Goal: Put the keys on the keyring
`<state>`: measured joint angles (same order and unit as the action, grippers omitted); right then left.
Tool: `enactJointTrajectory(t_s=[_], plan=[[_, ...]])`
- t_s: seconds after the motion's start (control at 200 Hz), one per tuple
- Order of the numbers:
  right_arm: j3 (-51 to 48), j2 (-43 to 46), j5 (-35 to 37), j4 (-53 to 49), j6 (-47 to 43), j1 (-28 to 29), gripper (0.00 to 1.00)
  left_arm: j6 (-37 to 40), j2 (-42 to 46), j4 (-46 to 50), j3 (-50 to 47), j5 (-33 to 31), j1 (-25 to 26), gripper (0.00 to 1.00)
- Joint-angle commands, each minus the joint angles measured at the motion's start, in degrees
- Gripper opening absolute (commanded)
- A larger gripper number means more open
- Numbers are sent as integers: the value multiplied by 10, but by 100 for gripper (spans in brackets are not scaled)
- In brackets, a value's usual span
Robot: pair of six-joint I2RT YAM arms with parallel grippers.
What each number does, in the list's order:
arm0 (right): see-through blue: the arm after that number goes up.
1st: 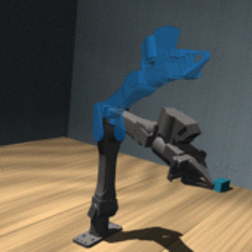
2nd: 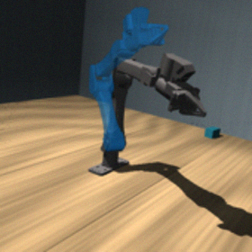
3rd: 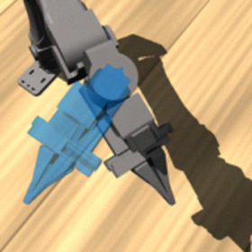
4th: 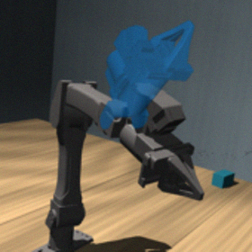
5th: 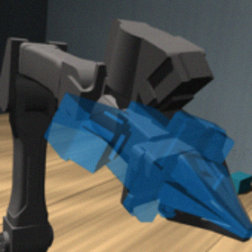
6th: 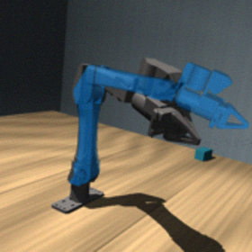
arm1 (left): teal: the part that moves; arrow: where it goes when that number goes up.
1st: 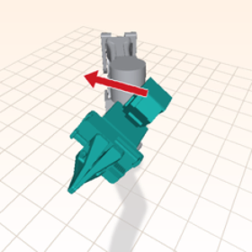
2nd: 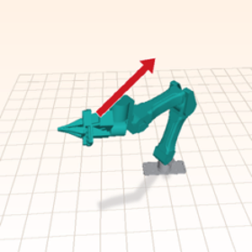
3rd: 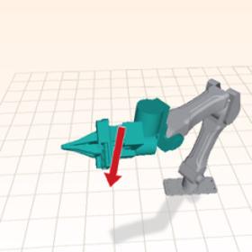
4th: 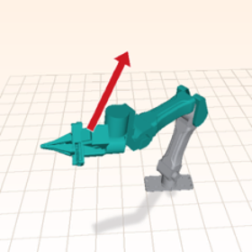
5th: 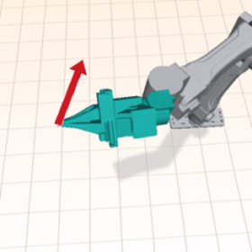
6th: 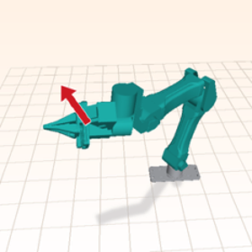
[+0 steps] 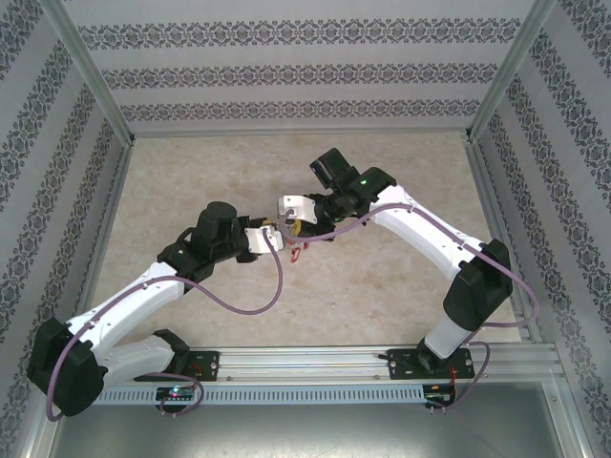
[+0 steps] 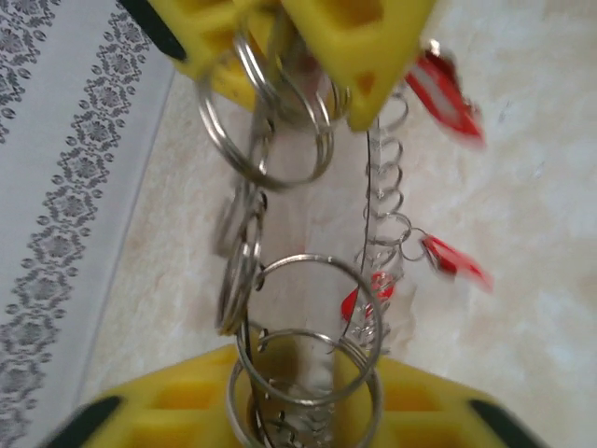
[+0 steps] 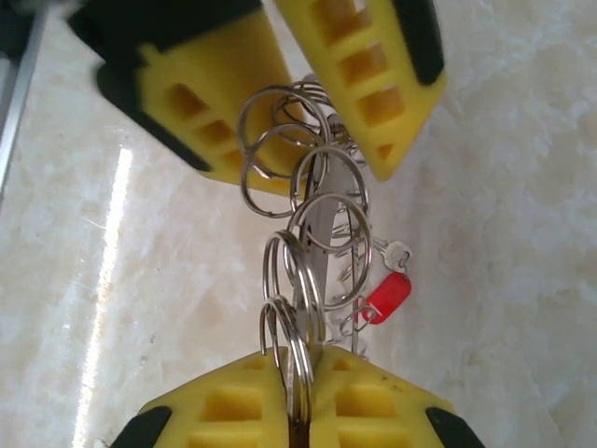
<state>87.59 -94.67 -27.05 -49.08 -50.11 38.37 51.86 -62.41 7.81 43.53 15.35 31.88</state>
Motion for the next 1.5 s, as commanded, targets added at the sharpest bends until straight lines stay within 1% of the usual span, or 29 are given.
enactJointTrajectory(t_s=[0.0,0.055,0.145,0.21,0.315,0.36,0.41,0.46,0.525,0.63,0.675,0.744,0.809,0.919,1.099,1.279,1.394,1.494], plan=[[-19,19,17,26,-26,-5,0,-35,32,18,29,73,-5,47],[-42,35,20,48,-41,-8,0,-47,45,34,31,117,-16,55],[-89,68,13,98,-71,-15,0,-61,68,65,34,191,-44,61],[-115,90,-5,116,-109,-19,0,-67,79,99,47,254,-72,62],[-155,129,-50,135,-197,-24,0,-63,71,177,90,378,-129,63],[-172,145,-70,149,-225,-24,0,-58,65,197,104,395,-136,63],[-182,157,-84,158,-247,-25,0,-54,57,209,117,405,-137,67],[-186,166,-92,158,-268,-24,0,-40,41,238,136,423,-139,67],[-191,177,-85,159,-291,-18,0,-15,14,278,160,453,-139,67],[-208,198,-71,167,-349,-9,0,-2,-24,304,179,518,-139,67],[-216,205,-57,176,-364,-4,0,5,-42,321,189,536,-137,67],[-222,213,-39,178,-394,3,0,18,-72,353,209,546,-129,67],[-226,217,-22,185,-418,12,0,34,-94,374,220,541,-115,67],[-227,218,-7,190,-447,21,0,36,-123,368,218,535,-94,67],[-227,216,23,190,-505,37,0,40,-175,374,233,488,-56,67],[-254,234,43,238,-542,42,0,38,-202,372,225,478,-47,67],[-258,241,49,242,-551,41,0,31,-209,368,223,475,-46,67],[-258,239,49,237,-557,38,0,32,-217,376,228,473,-42,65]])
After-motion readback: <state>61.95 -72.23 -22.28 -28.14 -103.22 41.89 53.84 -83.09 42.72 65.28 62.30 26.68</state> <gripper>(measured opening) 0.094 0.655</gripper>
